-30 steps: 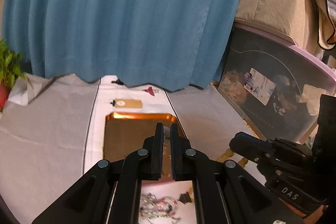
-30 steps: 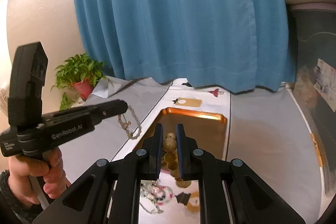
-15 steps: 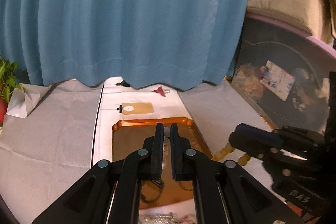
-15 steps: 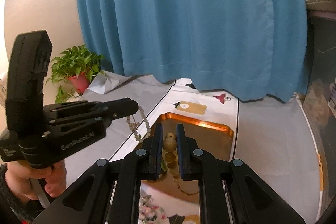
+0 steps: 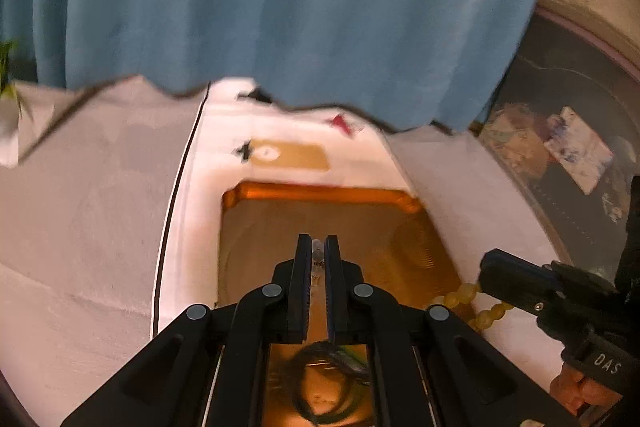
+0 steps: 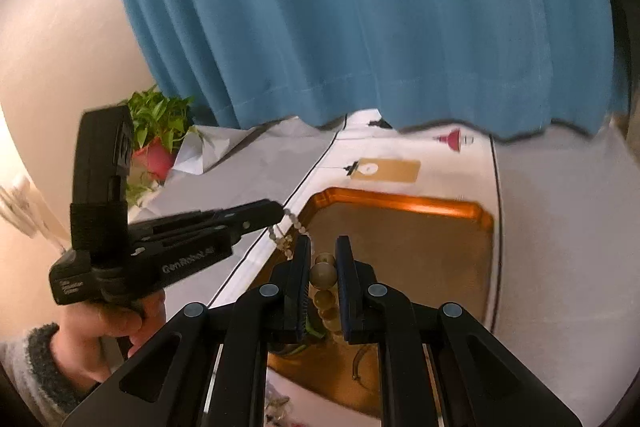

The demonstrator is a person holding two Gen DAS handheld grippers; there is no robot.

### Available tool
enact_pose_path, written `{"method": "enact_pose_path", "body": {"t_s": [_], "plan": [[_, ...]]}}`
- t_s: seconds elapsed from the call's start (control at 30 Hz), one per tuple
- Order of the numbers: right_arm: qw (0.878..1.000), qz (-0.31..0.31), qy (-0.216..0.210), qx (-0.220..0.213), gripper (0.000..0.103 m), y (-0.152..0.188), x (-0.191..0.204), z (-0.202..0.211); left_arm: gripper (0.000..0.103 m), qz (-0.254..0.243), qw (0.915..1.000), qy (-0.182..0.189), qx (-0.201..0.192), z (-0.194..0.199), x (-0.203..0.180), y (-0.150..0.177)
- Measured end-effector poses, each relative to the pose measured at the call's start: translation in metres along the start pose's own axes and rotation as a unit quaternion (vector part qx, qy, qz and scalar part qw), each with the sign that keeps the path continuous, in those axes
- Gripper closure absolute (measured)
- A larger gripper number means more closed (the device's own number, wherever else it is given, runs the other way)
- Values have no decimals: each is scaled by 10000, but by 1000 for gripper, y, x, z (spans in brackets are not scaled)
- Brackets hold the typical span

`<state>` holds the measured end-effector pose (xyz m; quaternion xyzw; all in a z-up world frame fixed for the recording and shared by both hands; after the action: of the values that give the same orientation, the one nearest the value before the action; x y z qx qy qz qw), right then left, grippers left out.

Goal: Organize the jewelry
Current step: 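Lift both bead pieces and carry them over the orange tray, then open both tools to release the bead pieces into the tray, then withdraw both tools from the tray toward the remaining jewelry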

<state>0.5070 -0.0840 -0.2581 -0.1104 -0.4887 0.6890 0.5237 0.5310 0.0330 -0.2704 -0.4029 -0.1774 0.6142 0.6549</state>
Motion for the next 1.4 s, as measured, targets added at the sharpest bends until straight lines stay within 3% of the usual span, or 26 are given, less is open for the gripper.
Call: {"method": "enact_pose_path", "body": {"t_s": [0.2,0.37,0.47,0.57,0.67,0.7,0.73,0.83,0.97,1.1,1.17,1.4], "plan": [[9962,37,680,549,90,36,-33,-40,99,222,9982,-277,474,-31,31,29],[9879,46,1251,915,90,60,-56,-50,99,97,9951,-576,798,-48,42,53],[9809,-35,1627,1067,90,67,-71,-54,99,-8,9947,-659,785,-47,43,58],[9801,-244,1693,1004,89,69,-79,-49,99,29,9942,-693,818,-42,43,60],[9779,-383,1731,1109,80,71,-80,-45,81,241,9937,-589,922,-37,42,63],[9771,-428,1741,1144,60,72,-78,-41,57,277,9940,-545,909,-31,39,62],[9777,-451,1743,1084,42,71,-77,-37,44,272,9948,-451,869,-25,33,61],[9780,-416,1856,852,30,67,-69,-14,20,-17,9960,-682,575,0,19,56],[9798,-439,1789,781,30,68,-51,14,17,-293,9961,-761,332,38,-1,53],[9827,-552,1686,528,26,68,-25,55,17,160,9984,-482,245,85,-15,57],[9852,-558,1578,366,24,68,-8,76,17,155,9989,-444,75,110,-26,57],[9854,-104,1643,-445,4,61,60,174,12,-458,9957,-450,-662,222,-85,64]]}}
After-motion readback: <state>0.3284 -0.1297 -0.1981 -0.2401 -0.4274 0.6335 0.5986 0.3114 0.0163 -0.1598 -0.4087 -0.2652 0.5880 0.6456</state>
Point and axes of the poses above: each gripper's, at about its wrist camera, not at the fingertips, and z roughly against the way its jaws point, x to its left, y to its underside, the point moved 8 cm from there along -z, roughly the way its jaws point, and after that the axes turned 5 degrees about -x, right-handed, at the moved point
